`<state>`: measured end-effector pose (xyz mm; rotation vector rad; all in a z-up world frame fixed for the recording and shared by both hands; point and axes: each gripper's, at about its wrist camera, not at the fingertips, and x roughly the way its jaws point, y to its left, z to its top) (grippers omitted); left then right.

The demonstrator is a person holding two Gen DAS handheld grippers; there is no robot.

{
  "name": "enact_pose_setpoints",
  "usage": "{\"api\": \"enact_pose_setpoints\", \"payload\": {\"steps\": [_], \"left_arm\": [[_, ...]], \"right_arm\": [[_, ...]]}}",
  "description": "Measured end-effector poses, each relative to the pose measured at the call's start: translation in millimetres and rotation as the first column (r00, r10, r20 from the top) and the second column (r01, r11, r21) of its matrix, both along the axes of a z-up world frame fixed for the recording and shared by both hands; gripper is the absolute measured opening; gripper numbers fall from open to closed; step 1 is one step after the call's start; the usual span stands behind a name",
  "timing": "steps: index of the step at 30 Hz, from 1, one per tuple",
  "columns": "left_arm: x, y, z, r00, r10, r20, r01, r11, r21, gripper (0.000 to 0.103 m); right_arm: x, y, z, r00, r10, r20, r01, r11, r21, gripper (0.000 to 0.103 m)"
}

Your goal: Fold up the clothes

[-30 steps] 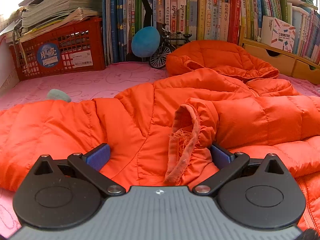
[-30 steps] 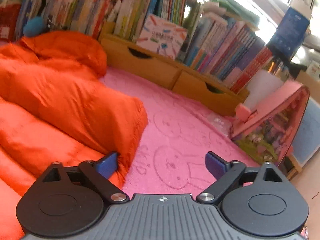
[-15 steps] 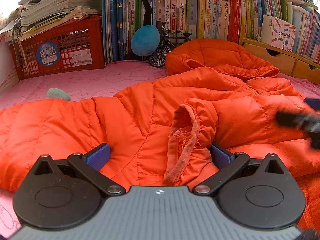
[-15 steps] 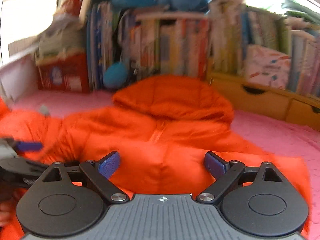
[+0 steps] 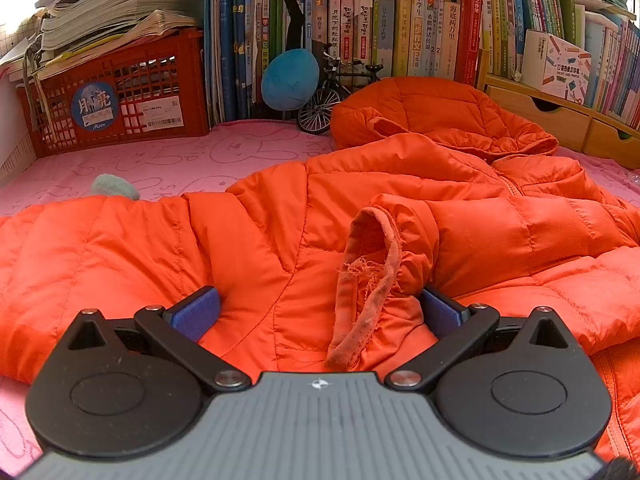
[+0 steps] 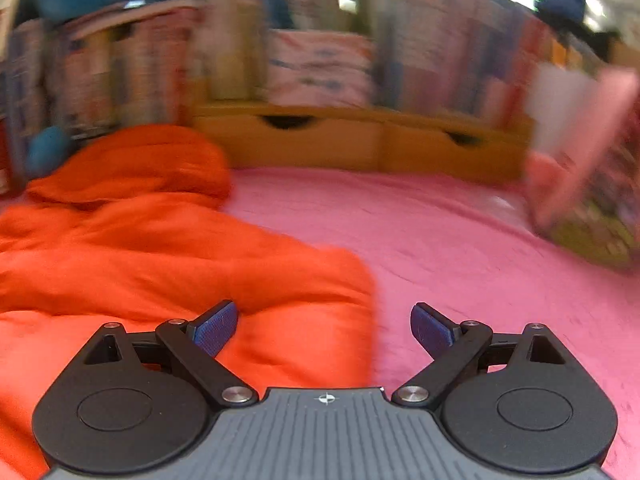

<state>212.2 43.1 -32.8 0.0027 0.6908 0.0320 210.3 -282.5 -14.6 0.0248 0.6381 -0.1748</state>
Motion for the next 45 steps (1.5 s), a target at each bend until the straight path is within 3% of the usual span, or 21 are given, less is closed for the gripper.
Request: {"api": "enact_pose_setpoints", "payload": {"steps": [3, 7, 12, 16, 19, 25, 28, 33, 37, 40, 43, 45], "left_arm": [[0, 0, 0, 1.000, 0.000, 0.000, 0.000, 1.000, 0.001, 0.103], [0, 0, 0, 1.000, 0.000, -0.001, 0.000, 1.000, 0.002, 0.103], [0, 1, 0, 1.000, -0.003, 0.000, 0.003, 1.000, 0.000, 0.103], [0, 0, 0, 1.000, -0.004, 0.000, 0.004, 1.000, 0.001, 0.103], [0, 0, 0, 1.000, -0.005, 0.000, 0.005, 1.000, 0.001, 0.103], [0, 0, 0, 1.000, -0.005, 0.000, 0.005, 1.000, 0.000, 0.103], [0, 0, 0, 1.000, -0.006, 0.000, 0.006, 1.000, -0.001, 0.103], [0, 0, 0, 1.000, -0.008, 0.000, 0.008, 1.000, -0.001, 0.103], [0, 0, -1, 1.000, -0.008, 0.001, 0.008, 1.000, 0.001, 0.103], [0, 0, -1, 1.000, -0.010, 0.001, 0.010, 1.000, 0.004, 0.103], [0, 0, -1, 1.000, -0.010, 0.001, 0.010, 1.000, 0.006, 0.103], [0, 0, 0, 1.000, -0.011, 0.006, 0.011, 1.000, 0.000, 0.103]], "right_arm": [[2, -10, -13, 1.000, 0.002, -0.026, -0.001, 0.998, 0.055, 0.095], [7, -1, -15, 0.999, 0.003, -0.047, -0.003, 1.000, -0.001, 0.099], [6, -8, -11, 0.998, -0.022, -0.066, 0.025, 0.998, 0.053, 0.101], [-1, 21, 6, 0.999, -0.017, -0.050, 0.014, 0.998, -0.065, 0.096], [-13, 53, 21, 0.998, 0.056, -0.021, -0.059, 0.991, -0.124, 0.096], [-31, 107, 41, 0.958, 0.284, 0.040, -0.281, 0.958, -0.053, 0.097], [-32, 125, 39, 0.934, 0.355, 0.027, -0.355, 0.935, -0.016, 0.097], [-31, 104, 19, 0.957, 0.289, -0.029, -0.290, 0.957, -0.019, 0.098], [-37, 57, 12, 0.983, 0.185, -0.006, -0.184, 0.982, 0.049, 0.100], [-41, 30, 3, 0.994, 0.111, -0.009, -0.111, 0.993, 0.031, 0.103], [-38, 7, -5, 0.995, 0.099, -0.022, -0.093, 0.979, 0.181, 0.103], [-37, 13, -6, 0.994, 0.100, -0.037, -0.094, 0.985, 0.142, 0.103]]}}
